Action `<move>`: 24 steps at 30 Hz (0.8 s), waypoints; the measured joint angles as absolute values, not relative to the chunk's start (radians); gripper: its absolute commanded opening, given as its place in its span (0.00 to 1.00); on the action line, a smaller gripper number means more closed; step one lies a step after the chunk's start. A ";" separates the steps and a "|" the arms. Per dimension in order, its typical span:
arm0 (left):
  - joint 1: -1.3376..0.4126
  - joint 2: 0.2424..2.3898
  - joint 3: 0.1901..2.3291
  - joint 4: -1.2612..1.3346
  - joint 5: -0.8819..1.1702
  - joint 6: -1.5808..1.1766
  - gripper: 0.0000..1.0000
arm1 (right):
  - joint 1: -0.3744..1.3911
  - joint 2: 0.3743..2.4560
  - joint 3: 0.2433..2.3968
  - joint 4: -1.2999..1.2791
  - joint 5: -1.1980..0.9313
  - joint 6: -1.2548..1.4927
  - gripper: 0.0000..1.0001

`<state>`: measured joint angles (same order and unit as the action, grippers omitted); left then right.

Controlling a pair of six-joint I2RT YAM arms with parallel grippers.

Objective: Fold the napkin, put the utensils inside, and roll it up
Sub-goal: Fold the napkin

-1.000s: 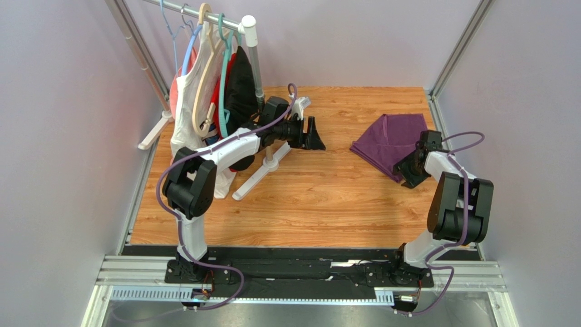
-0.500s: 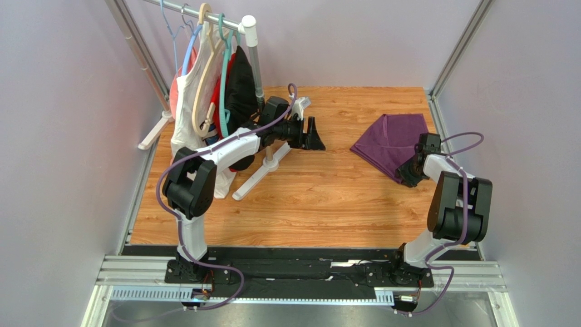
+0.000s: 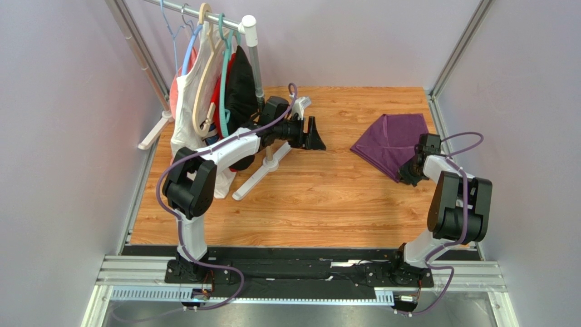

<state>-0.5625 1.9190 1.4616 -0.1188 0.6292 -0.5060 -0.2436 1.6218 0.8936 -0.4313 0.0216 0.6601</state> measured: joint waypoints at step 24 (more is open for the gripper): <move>-0.564 1.913 1.415 -0.065 0.626 -0.503 0.76 | -0.029 1.469 0.762 -0.584 -0.076 0.656 0.00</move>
<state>-0.5636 1.9133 1.4147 -0.0647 0.6262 -0.5026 -0.0292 1.4689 0.7620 -0.5838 -0.0761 0.6563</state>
